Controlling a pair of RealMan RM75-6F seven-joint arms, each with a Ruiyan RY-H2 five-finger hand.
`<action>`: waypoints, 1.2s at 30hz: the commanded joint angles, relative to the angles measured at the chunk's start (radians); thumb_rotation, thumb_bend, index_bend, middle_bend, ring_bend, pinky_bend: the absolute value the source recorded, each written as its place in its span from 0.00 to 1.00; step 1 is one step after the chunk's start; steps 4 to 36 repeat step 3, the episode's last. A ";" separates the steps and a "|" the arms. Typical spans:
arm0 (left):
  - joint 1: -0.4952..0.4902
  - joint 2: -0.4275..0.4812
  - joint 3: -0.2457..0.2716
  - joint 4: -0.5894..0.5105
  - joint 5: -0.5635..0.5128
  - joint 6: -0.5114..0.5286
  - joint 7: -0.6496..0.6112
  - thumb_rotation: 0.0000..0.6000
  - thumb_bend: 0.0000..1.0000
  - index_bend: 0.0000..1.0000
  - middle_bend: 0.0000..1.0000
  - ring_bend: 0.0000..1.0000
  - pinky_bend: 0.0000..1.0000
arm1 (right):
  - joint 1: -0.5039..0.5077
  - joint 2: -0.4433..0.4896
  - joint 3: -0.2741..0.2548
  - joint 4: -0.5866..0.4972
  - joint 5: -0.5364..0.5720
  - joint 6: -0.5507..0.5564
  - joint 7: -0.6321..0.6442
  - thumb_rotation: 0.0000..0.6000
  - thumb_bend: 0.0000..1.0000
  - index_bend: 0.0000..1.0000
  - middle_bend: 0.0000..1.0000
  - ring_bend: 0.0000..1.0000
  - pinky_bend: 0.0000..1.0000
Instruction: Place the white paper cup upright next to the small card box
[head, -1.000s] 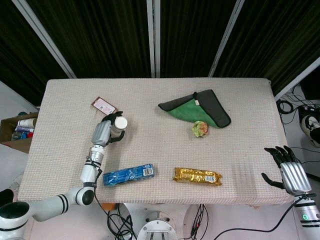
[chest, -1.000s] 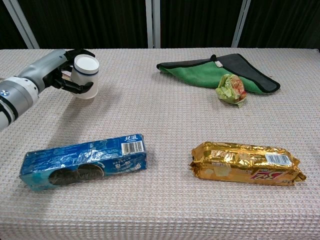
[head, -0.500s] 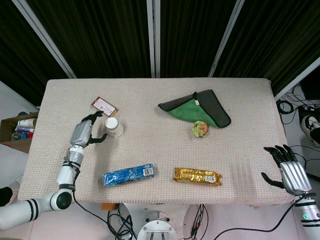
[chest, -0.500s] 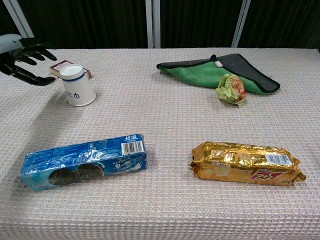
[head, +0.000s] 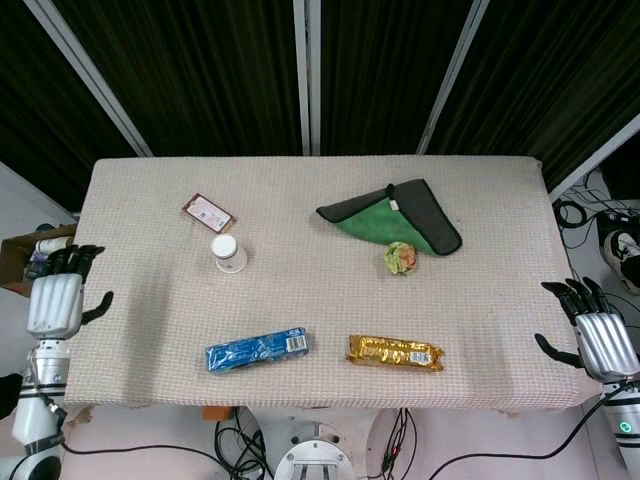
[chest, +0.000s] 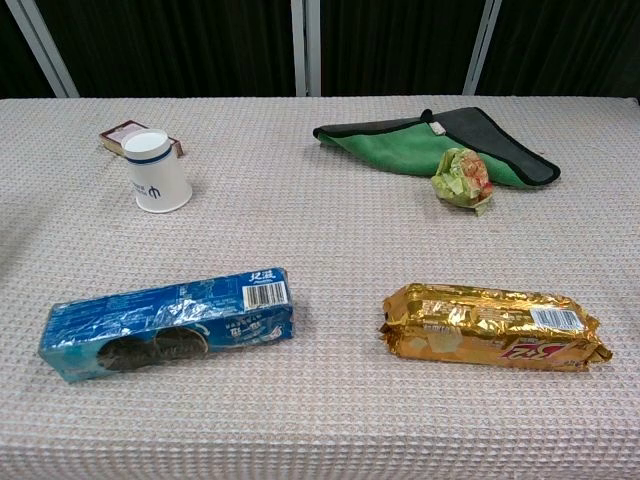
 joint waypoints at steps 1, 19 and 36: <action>0.080 0.051 0.068 -0.002 0.079 0.067 -0.076 1.00 0.28 0.21 0.17 0.12 0.14 | 0.007 -0.004 -0.001 -0.006 -0.007 -0.006 -0.007 1.00 0.19 0.17 0.21 0.07 0.09; 0.104 0.069 0.089 -0.013 0.099 0.071 -0.108 1.00 0.28 0.21 0.17 0.12 0.14 | 0.012 -0.005 -0.002 -0.014 -0.015 -0.010 -0.016 1.00 0.19 0.17 0.21 0.07 0.09; 0.104 0.069 0.089 -0.013 0.099 0.071 -0.108 1.00 0.28 0.21 0.17 0.12 0.14 | 0.012 -0.005 -0.002 -0.014 -0.015 -0.010 -0.016 1.00 0.19 0.17 0.21 0.07 0.09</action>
